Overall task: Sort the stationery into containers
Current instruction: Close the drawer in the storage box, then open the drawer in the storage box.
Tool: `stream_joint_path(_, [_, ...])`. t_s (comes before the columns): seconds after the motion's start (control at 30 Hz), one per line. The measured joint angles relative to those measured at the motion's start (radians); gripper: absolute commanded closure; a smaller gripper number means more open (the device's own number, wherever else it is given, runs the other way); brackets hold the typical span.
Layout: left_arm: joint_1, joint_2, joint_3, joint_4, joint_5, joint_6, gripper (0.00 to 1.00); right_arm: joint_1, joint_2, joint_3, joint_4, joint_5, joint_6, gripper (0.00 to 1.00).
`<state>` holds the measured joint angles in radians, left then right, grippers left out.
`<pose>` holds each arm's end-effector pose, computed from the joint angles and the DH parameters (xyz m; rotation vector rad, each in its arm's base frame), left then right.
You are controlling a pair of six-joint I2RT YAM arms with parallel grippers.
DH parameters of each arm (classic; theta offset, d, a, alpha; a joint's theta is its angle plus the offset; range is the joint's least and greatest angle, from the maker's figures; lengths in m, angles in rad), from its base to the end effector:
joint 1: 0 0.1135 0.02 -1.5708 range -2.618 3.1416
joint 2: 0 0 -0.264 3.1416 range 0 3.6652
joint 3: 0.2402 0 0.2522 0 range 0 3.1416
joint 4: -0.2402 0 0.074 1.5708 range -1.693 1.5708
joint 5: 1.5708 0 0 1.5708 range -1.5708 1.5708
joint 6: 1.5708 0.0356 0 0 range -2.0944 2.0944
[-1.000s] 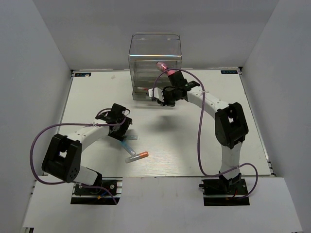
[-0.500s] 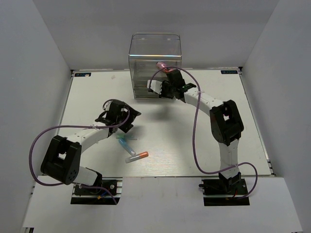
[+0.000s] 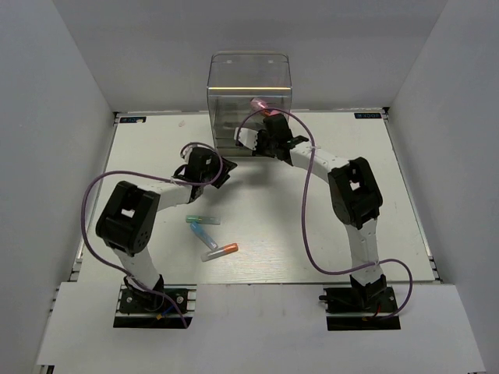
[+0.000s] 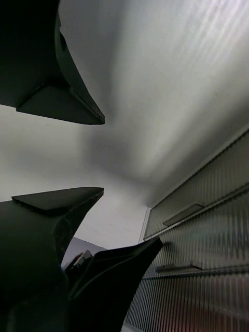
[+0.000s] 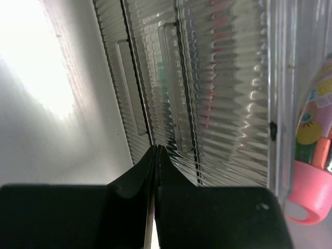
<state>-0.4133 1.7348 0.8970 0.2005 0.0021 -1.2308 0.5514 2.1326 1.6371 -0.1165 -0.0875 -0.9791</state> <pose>0.3294 -0.1445 0.1668 -0.9384 2.1697 -0.8743 0.4194 0.2616 0.2103 -1.5483 1.5402 -0.1475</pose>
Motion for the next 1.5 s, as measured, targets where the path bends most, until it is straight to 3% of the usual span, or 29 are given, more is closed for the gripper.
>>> stream_joint_path(0.2, [-0.001, 0.095, 0.034, 0.164, -0.016, 0.000, 0.39, 0.000, 0.015, 0.018, 0.024, 0.039, 0.004, 1.00])
stream_joint_path(0.47, [-0.004, 0.172, 0.047, 0.366, -0.052, -0.003, 0.50, -0.002, 0.011, 0.012, 0.061, 0.026, 0.027, 1.00])
stream_joint_path(0.57, [-0.008, 0.223, 0.076, 0.420, -0.058, -0.016, 0.62, -0.006, -0.042, -0.057, 0.076, -0.016, 0.061, 1.00])
stream_joint_path(0.77, [-0.013, 0.322, 0.117, 0.533, -0.062, -0.058, 0.65, -0.014, -0.228, -0.271, 0.089, -0.085, 0.137, 1.00])
stream_joint_path(1.03, [-0.017, 0.409, 0.188, 0.571, -0.066, -0.086, 0.61, -0.030, -0.408, -0.465, 0.098, -0.132, 0.190, 1.00])
stream_joint_path(1.43, [-0.022, 0.471, 0.275, 0.548, -0.074, -0.106, 0.58, -0.059, -0.439, -0.521, 0.098, -0.166, 0.238, 1.00])
stream_joint_path(1.5, [-0.022, 0.471, 0.275, 0.544, -0.077, -0.113, 0.65, -0.060, -0.454, -0.535, 0.097, -0.171, 0.240, 1.00])
